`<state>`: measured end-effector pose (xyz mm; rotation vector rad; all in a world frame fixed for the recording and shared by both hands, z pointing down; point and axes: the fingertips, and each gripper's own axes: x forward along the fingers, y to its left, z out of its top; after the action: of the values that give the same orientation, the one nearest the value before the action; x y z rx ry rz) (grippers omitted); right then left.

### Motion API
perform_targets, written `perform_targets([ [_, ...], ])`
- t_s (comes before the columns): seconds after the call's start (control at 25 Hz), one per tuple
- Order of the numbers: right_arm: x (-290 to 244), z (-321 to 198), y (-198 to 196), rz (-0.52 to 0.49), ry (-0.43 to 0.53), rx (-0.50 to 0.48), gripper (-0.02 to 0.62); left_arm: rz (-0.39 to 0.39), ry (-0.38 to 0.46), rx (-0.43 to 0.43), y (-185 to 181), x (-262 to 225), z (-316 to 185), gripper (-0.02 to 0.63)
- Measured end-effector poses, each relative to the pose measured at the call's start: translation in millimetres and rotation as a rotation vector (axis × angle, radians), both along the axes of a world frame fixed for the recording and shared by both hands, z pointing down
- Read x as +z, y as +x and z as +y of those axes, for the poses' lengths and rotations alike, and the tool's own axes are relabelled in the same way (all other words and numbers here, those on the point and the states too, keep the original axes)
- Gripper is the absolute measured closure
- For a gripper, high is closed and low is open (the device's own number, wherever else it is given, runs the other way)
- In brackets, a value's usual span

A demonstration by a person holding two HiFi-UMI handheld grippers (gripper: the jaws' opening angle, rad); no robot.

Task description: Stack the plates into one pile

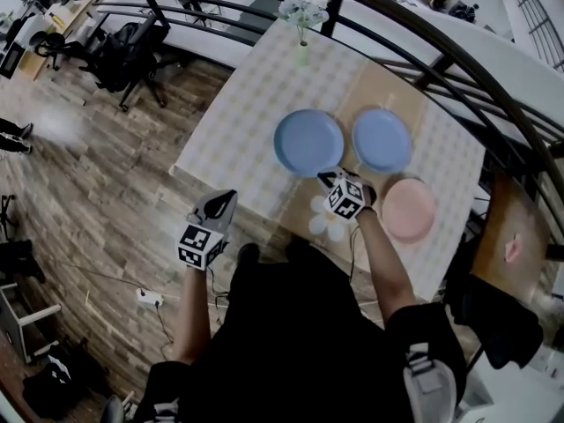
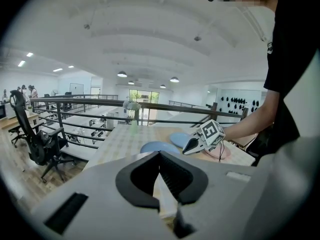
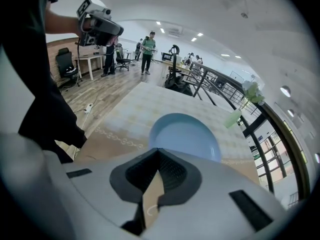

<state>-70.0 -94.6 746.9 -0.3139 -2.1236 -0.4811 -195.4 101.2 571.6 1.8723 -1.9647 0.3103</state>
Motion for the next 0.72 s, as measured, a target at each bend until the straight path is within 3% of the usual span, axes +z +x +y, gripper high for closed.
perform_targets([
  [0.64,39,-1,-4,0.082,0.034,-0.133,0.594,0.020,-0.008,-0.082,12,9,5,0.604],
  [0.72,43,0,-5,0.093,0.025,-0.147,0.565,0.025,-0.010,-0.096,11,11,7,0.604],
])
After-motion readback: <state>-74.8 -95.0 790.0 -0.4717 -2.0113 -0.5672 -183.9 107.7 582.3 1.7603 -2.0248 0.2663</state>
